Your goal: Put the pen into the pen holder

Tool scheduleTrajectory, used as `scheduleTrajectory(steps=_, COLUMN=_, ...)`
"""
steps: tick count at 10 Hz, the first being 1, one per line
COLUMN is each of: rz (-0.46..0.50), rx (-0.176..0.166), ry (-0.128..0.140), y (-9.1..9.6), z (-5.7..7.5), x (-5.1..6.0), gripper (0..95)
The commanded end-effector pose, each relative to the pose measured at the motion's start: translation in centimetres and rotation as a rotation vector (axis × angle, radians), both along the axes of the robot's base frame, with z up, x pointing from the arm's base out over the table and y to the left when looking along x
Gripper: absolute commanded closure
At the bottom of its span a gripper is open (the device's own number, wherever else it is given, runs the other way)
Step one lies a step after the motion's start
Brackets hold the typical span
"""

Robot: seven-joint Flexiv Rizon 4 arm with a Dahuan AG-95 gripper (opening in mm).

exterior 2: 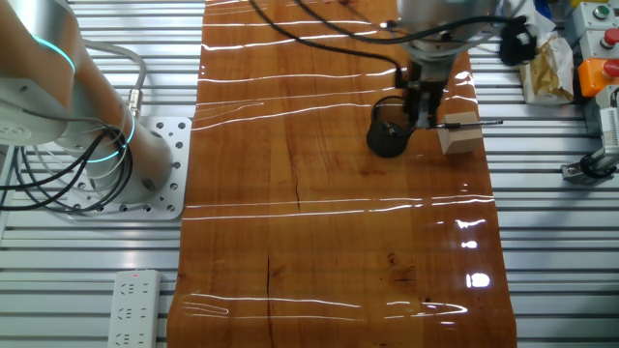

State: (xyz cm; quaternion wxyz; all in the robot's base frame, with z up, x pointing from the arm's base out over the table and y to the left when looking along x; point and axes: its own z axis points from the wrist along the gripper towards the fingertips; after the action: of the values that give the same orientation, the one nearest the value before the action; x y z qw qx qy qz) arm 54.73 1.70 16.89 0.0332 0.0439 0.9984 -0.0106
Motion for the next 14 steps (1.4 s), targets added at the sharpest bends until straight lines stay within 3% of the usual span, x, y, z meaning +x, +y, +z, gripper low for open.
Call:
scheduleTrajectory(steps=1, rz=0.001, rx=0.003, ry=-0.009, y=0.9, z=-1.9, x=1.7, gripper=95.0)
scheduleTrajectory(steps=3, rz=0.011, rx=-0.001, ry=-0.011, y=2.1, z=-3.5, x=4.7, gripper=95.0)
scheduleTrajectory(steps=5, rz=0.021, rx=0.001, ry=-0.012, y=3.0, z=-4.8, x=6.3, gripper=95.0)
scheduleTrajectory(steps=8, rz=0.029, rx=0.008, ry=-0.013, y=3.5, z=-6.5, x=7.8, gripper=95.0)
scheduleTrajectory(steps=10, rz=0.047, rx=0.050, ry=-0.014, y=3.8, z=-6.7, x=7.8, gripper=95.0)
scheduleTrajectory(steps=11, rz=0.060, rx=0.077, ry=-0.014, y=4.0, z=-6.8, x=7.8, gripper=76.0)
scheduleTrajectory(steps=12, rz=0.071, rx=0.083, ry=-0.015, y=4.2, z=-6.9, x=7.8, gripper=76.0)
scheduleTrajectory(steps=13, rz=0.079, rx=0.079, ry=-0.014, y=4.4, z=-7.4, x=7.8, gripper=57.0)
scheduleTrajectory(steps=14, rz=0.082, rx=0.079, ry=-0.014, y=4.6, z=-7.9, x=7.8, gripper=57.0)
